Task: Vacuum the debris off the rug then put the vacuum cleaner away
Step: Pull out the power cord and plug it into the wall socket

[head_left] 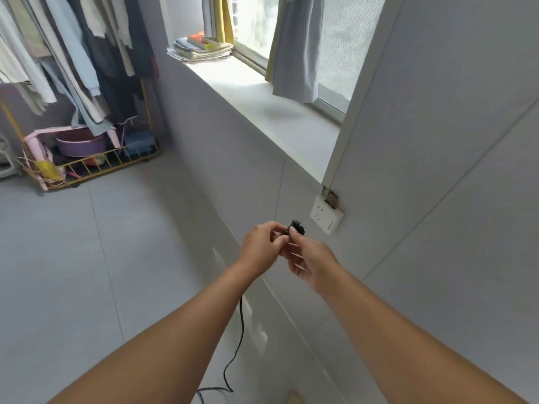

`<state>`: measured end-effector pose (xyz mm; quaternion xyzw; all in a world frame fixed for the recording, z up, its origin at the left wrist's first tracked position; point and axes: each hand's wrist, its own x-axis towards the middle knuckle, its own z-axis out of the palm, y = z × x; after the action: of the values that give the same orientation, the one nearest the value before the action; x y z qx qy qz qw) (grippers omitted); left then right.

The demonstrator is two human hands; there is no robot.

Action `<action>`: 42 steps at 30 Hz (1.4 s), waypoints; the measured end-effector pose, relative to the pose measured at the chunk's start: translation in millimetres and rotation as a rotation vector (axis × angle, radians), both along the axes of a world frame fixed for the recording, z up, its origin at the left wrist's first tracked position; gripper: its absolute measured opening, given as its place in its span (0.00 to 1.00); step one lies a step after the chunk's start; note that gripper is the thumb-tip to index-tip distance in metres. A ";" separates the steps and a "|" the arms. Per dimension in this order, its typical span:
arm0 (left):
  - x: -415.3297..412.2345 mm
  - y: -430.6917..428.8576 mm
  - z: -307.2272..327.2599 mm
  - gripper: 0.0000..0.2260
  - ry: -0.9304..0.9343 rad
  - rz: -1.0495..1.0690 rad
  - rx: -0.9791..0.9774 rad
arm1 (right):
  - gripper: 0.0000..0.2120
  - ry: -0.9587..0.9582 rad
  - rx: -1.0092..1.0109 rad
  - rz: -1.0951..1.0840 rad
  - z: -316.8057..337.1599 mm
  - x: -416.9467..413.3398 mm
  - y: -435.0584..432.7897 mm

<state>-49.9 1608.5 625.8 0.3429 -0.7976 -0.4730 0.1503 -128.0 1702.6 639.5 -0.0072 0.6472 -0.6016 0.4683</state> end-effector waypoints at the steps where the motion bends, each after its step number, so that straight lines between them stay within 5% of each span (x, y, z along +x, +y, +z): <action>1: -11.7 -2.1 -1.4 0.08 -0.022 -0.007 -0.029 | 0.10 -0.012 0.009 -0.023 -2.4 -10.3 -2.9; 16: -127.8 -44.3 -46.2 0.10 -0.204 -0.026 -0.135 | 0.09 -0.199 0.041 -0.258 -49.7 -109.5 -60.5; 42: -147.7 -41.0 -59.7 0.13 -0.225 -0.073 -0.292 | 0.14 0.014 0.193 -0.510 -81.3 -121.5 -86.1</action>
<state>-197.6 1567.5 566.1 0.3393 -0.8814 -0.3158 0.0911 -249.5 1616.5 558.3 0.1966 0.6858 -0.6354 0.2956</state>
